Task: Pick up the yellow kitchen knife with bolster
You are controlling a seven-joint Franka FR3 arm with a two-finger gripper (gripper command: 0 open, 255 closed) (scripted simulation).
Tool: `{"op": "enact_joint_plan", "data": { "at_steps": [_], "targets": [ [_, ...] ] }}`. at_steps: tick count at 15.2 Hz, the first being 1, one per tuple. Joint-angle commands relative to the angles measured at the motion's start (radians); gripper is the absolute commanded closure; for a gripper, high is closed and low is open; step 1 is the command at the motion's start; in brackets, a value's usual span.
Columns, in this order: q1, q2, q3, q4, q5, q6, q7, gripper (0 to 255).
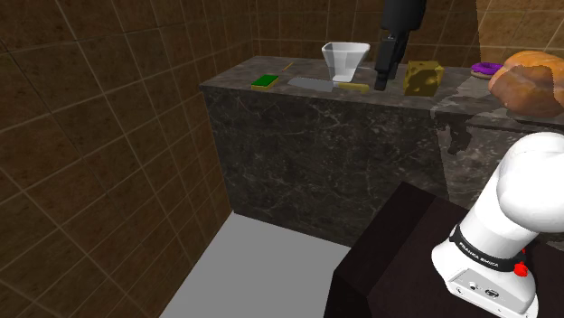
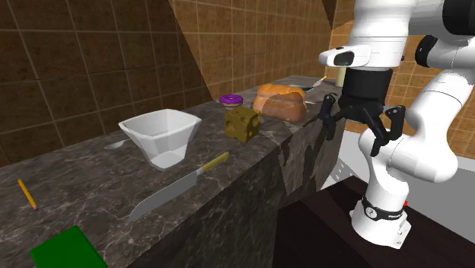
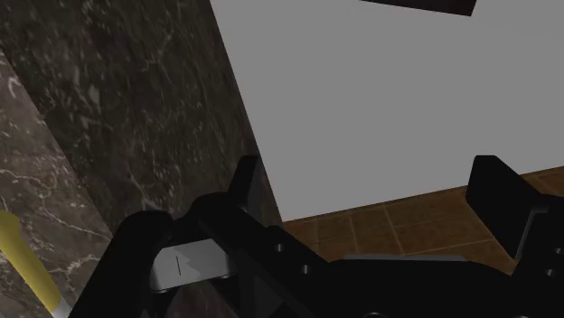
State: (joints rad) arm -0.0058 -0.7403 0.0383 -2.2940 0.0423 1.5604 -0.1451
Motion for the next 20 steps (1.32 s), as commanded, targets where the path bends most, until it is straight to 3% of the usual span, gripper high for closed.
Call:
{"op": "enact_joint_plan", "data": {
  "at_steps": [1,11,20],
  "targets": [
    [0.000,0.000,0.000,0.000,0.000,0.000,0.000,0],
    [-0.025,0.273,-0.139,0.105,-0.070,0.200,-0.223,0],
    [-0.038,0.575,-0.238,0.319,-0.045,0.316,-0.421,0]
  ]
}}
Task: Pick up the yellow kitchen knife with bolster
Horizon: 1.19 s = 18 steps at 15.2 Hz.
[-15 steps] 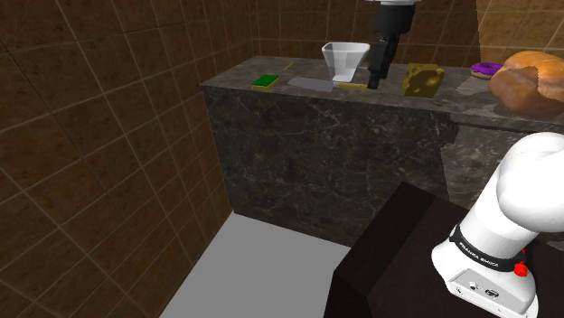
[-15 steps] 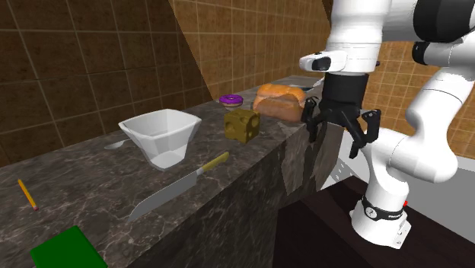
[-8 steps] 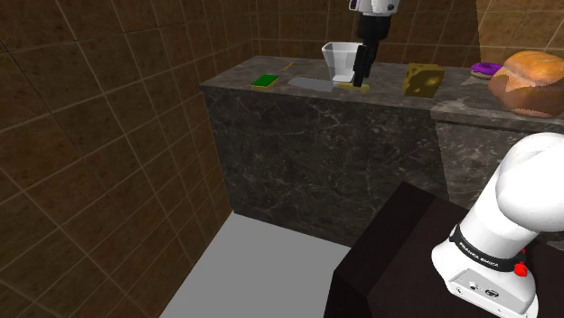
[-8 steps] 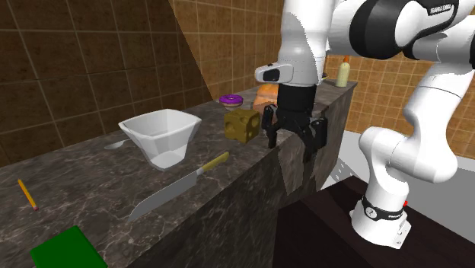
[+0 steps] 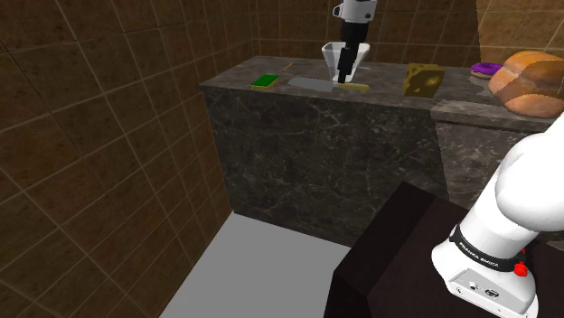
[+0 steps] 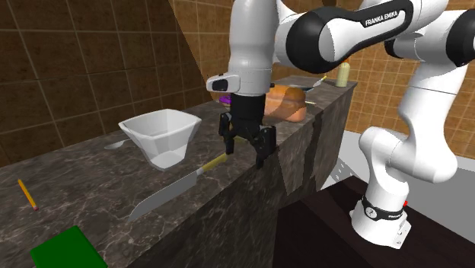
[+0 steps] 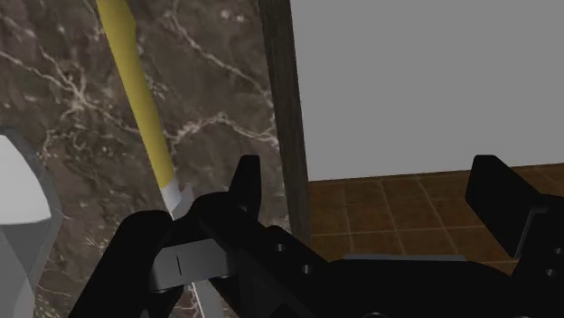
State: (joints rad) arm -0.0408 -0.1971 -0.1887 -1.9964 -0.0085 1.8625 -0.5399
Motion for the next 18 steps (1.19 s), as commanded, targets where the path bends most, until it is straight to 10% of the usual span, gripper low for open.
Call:
{"op": "enact_joint_plan", "data": {
  "at_steps": [1,10,18],
  "targets": [
    [-0.005,0.068,-0.020,0.052,0.014,0.021,-0.049,0],
    [-0.057,0.419,-0.062,0.414,0.118,0.024,-0.237,0],
    [-0.058,0.433,-0.058,0.330,0.124,0.122,-0.247,0]
  ]
}}
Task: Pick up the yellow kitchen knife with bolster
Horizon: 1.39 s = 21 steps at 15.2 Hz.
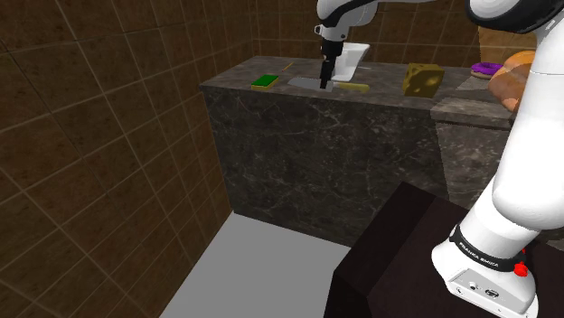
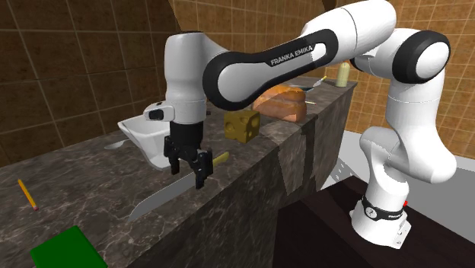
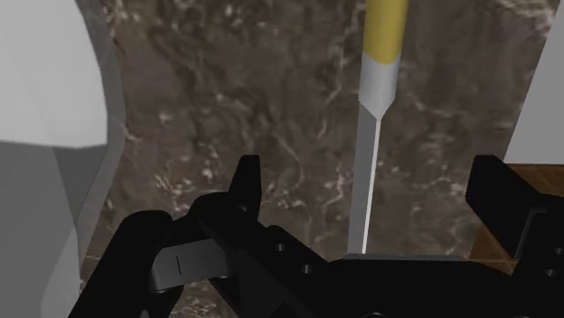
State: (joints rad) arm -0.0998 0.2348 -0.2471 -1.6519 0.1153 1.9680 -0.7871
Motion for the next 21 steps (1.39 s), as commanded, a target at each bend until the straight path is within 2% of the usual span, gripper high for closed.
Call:
{"op": "enact_joint_plan", "data": {
  "at_steps": [1,2,3,12,21],
  "targets": [
    [0.001,0.001,0.001,-0.015,0.001,0.016,0.000,0],
    [0.001,0.001,0.001,-0.015,0.001,0.016,0.000,0],
    [0.001,0.000,0.000,-0.016,0.000,0.017,0.000,255],
    [0.001,0.001,0.001,-0.015,0.001,0.016,0.000,255],
    [-0.002,-0.008,-0.002,0.094,-0.006,-0.101,0.009,255]
  ]
}}
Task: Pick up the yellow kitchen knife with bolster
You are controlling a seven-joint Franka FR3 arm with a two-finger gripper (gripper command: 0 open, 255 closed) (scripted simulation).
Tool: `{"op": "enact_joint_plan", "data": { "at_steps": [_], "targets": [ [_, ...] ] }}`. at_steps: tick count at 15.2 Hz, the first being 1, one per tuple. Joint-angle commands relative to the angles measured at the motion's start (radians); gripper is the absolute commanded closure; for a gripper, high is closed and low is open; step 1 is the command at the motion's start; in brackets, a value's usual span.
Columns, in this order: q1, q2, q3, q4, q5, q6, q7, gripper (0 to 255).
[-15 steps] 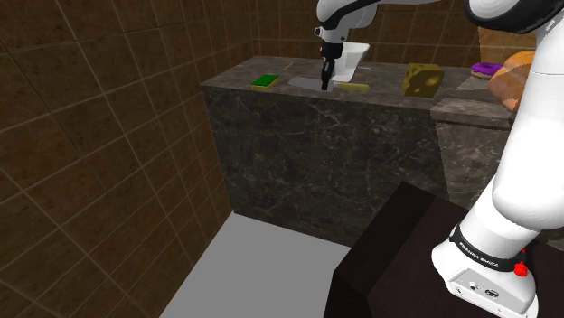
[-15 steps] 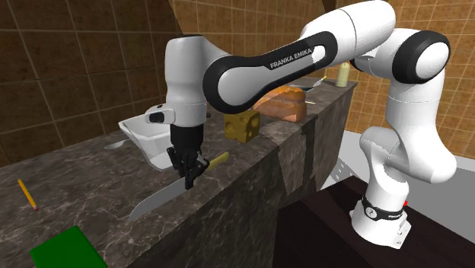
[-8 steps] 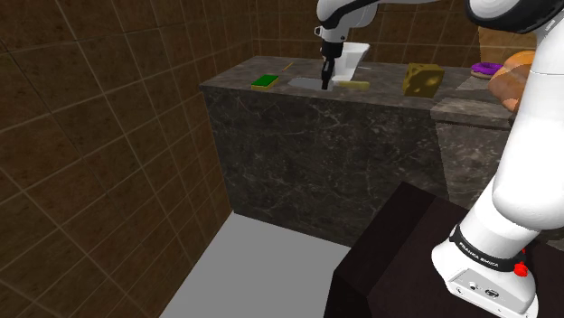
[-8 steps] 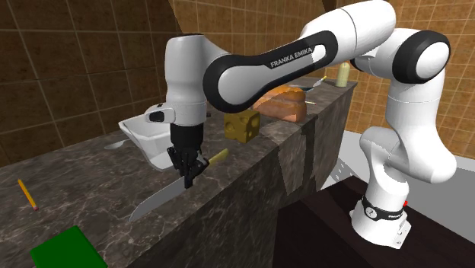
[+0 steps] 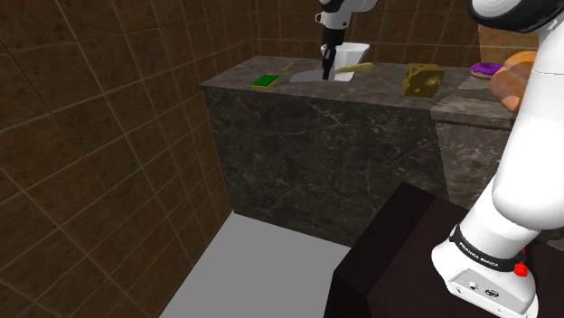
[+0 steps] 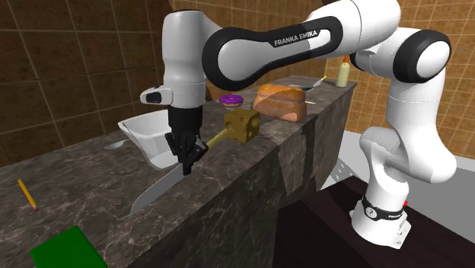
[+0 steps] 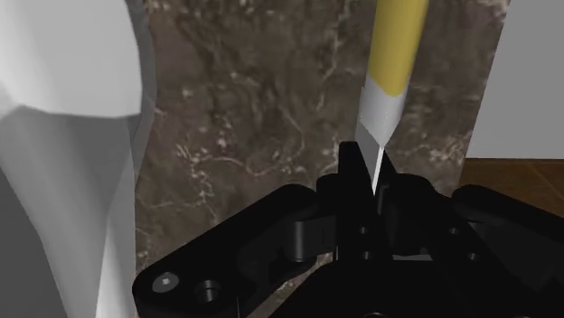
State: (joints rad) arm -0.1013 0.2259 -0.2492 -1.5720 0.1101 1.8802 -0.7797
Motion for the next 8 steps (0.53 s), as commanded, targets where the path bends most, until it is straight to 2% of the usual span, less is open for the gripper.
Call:
{"op": "enact_joint_plan", "data": {
  "at_steps": [1,8],
  "targets": [
    [-0.001,0.001,0.000,0.028,-0.001,-0.026,0.002,255],
    [-0.004,0.006,-0.002,0.104,-0.001,-0.098,0.006,255]
  ]
}}
